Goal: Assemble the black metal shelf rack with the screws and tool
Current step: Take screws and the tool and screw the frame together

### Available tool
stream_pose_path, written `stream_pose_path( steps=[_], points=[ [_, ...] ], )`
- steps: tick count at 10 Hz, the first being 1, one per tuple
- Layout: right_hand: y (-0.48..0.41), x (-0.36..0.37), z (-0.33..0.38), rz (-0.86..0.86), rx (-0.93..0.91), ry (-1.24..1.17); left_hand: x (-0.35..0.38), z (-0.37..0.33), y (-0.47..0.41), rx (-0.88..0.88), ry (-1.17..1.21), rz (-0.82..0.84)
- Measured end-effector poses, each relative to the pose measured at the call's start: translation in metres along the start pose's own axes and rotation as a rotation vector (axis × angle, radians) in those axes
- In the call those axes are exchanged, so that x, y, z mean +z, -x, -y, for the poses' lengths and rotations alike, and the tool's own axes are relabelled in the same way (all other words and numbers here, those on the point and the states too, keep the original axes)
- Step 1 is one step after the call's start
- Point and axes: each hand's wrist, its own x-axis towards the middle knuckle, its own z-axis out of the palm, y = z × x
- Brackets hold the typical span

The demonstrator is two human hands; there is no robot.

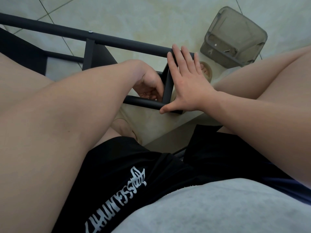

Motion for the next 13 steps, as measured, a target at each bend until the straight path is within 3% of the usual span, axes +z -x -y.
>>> stream_pose_path(
  steps=[13],
  points=[
    [-0.0005, 0.0004, 0.0001, -0.007, -0.001, -0.001, -0.0026, -0.0035, 0.0069, -0.003, 0.018, -0.010]
  ],
)
